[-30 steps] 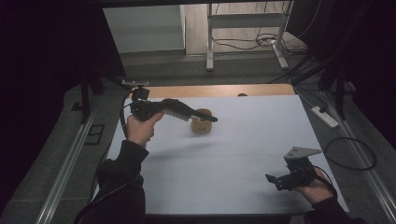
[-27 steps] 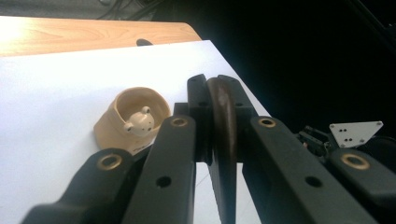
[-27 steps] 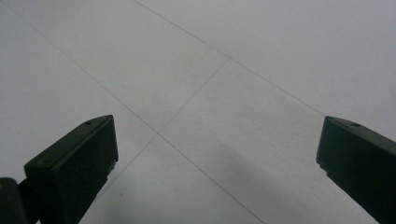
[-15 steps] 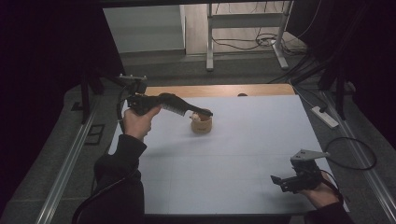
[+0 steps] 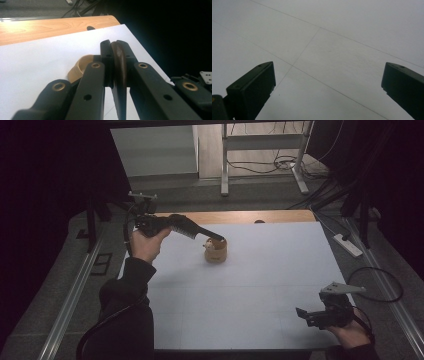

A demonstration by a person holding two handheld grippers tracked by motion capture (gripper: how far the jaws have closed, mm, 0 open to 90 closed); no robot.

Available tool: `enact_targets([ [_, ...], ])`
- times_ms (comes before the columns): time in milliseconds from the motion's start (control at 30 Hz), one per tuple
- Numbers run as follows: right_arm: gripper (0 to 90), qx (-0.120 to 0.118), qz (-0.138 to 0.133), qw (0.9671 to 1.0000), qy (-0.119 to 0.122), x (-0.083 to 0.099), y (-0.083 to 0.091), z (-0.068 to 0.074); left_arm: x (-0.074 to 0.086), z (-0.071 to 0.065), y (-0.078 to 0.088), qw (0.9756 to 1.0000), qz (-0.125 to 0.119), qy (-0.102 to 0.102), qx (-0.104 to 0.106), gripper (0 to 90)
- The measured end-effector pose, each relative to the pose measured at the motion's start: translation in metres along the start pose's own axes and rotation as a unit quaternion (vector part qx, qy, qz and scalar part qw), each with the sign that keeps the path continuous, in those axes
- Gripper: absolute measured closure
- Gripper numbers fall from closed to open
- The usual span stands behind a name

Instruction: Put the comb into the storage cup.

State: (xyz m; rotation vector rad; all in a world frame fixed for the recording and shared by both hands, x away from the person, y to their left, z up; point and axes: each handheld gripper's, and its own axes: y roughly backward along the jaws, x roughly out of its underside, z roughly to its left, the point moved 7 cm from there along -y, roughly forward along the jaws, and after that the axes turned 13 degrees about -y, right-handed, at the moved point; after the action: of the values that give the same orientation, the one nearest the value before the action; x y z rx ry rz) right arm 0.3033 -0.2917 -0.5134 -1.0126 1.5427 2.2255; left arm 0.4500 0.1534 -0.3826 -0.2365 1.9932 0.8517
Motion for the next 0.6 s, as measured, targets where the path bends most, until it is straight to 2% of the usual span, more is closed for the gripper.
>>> enact_targets([
  [233,0.0,0.009,-0.008,0.9999,-0.004,0.003,0.008,-0.001,-0.003,0.003,-0.002,0.9999,0.007,-0.002,-0.012,84.0],
  [600,0.0,0.01,-0.017,0.9998,-0.005,0.005,0.015,-0.001,-0.008,0.006,-0.011,0.9987,0.036,-0.012,-0.033,84.0],
])
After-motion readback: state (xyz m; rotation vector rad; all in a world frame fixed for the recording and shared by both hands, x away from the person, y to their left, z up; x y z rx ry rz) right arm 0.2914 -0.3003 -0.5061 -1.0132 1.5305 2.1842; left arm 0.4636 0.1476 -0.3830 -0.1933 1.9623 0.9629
